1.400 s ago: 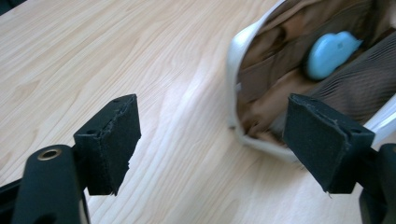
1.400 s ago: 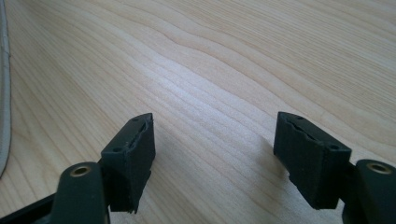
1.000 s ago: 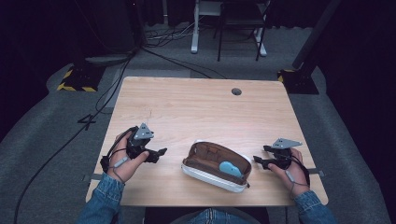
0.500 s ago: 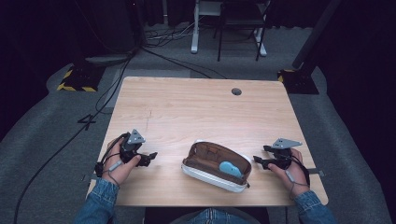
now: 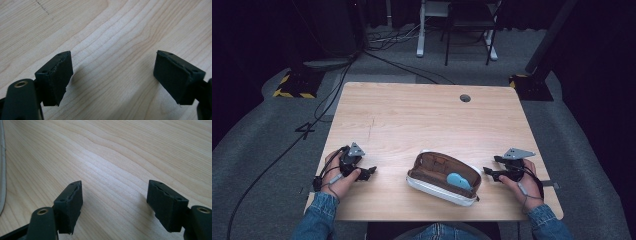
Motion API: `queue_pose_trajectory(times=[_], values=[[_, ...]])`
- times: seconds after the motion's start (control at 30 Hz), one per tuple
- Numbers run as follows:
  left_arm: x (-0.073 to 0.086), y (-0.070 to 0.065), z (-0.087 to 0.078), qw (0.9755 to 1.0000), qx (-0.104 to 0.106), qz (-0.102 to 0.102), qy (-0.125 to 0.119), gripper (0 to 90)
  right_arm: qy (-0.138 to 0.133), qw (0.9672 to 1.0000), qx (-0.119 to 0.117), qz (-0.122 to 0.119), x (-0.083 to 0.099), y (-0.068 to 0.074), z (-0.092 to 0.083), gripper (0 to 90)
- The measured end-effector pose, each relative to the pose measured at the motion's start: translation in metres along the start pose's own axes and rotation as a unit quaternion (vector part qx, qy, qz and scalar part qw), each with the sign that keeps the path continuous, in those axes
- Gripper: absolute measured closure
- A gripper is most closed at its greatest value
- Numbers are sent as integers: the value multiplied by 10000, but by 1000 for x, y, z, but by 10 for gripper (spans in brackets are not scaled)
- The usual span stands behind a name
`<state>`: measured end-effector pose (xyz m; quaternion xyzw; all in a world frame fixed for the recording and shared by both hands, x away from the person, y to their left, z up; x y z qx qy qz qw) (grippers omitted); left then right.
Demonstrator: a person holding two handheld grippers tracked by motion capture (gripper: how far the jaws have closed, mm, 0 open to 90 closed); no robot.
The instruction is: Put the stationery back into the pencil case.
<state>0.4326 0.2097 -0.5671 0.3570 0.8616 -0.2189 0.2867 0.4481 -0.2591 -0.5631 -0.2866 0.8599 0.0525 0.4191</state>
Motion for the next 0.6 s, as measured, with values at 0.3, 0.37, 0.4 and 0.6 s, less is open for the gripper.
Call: queue_pose_trajectory(times=[0.3,0.37,0.4,0.6], values=[[1,6,3,9996,-96,-159,-193,79,-4,10000,-2,-4,0,0,0,289],[1,7,4,9992,-159,-290,-208,37,-5,10000,1,-6,0,0,0,288],[1,7,4,9992,-163,-294,-208,34,-5,10000,1,-7,0,0,0,287],[1,6,5,9991,-174,-333,-218,32,-4,10000,-2,-8,0,0,0,286]])
Point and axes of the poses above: each handheld gripper's, and its own axes: z roughly forward along the jaws, x roughly out of its underside, y roughly to its left, the point moved 9 cm from there along z, roughly forward along the jaws, and after that the axes turned 13 degrees about x, right-handed, at the moved point
